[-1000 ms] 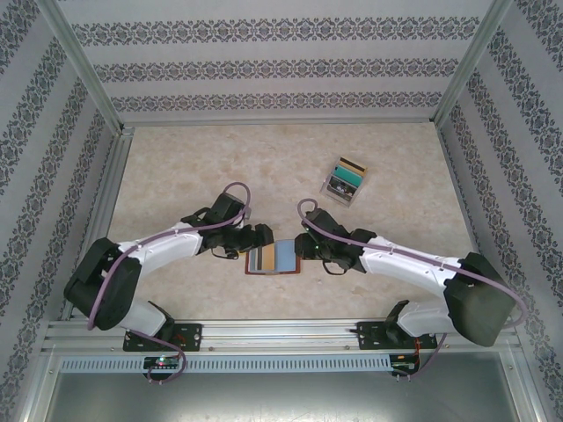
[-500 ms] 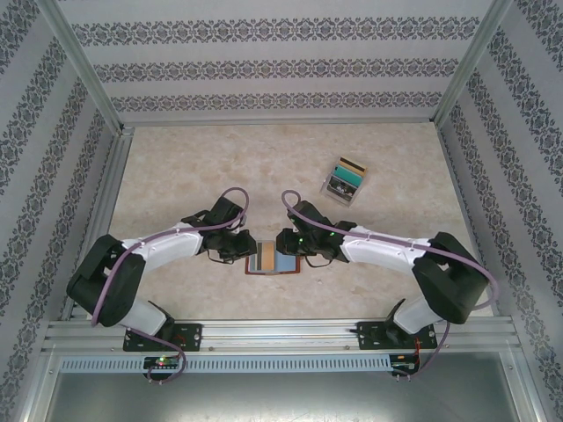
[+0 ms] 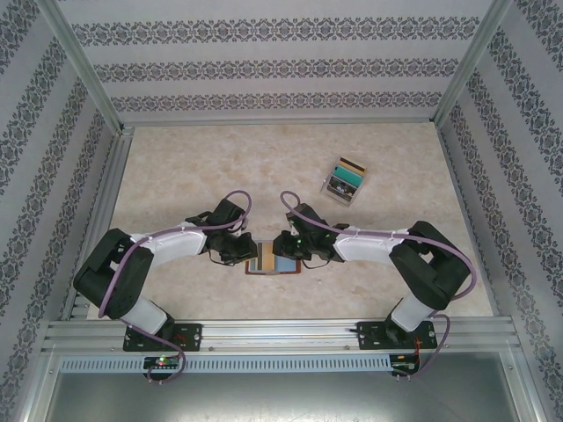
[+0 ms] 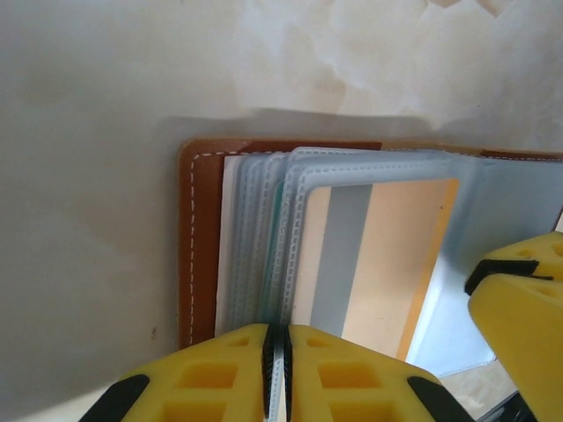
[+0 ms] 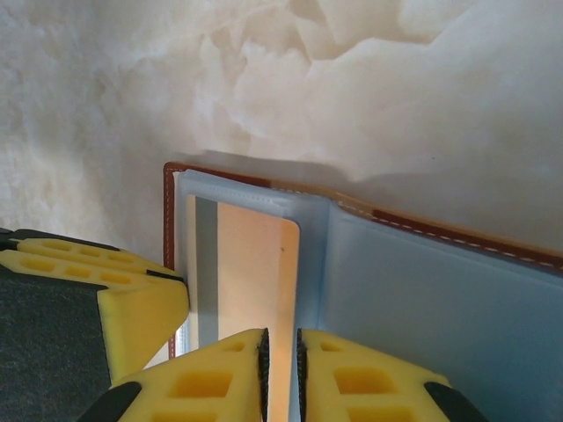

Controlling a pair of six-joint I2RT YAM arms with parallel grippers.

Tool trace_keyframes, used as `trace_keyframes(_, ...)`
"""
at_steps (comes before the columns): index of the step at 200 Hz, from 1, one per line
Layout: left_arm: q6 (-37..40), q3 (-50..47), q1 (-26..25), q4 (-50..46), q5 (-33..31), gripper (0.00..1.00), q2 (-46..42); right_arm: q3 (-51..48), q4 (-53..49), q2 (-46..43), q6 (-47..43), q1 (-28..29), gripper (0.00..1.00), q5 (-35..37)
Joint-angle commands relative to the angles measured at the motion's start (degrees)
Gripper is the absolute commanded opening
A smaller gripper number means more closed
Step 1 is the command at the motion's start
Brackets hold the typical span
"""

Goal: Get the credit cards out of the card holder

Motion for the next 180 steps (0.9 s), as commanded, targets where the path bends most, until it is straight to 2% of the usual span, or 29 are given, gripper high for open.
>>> trace_keyframes(1,0.3,-0.7,0.5,0.8,0.5,0.15,1.1,-0.7,2.7,1.7,1.3,-0.5,0.2,-2.7)
trace_keyframes(115,-0.3,-1.5,0.5,1.4,0.5,0.11,1.6,-1.2,2.6,3.3,2.3,-0.4,0.24,-3.5)
trace_keyframes(123,-0.4,-1.5,0.5,1.4,0.5,0.11,1.6,-1.2,2.7,3.3,2.3,-0.3,0.21,-3.6)
trace_keyframes(157,-0.5,-1.7,0.5,1.4,0.3,0.09,1.5,-1.8,2.9,2.7,2.6,-0.5,0.01,-3.1)
trace_keyframes(180,-0.5,-1.7,0.5,0.8,-0.3,0.06,1.3,-2.7,2.5,1.6,2.4,-0.9,0.0,-2.5)
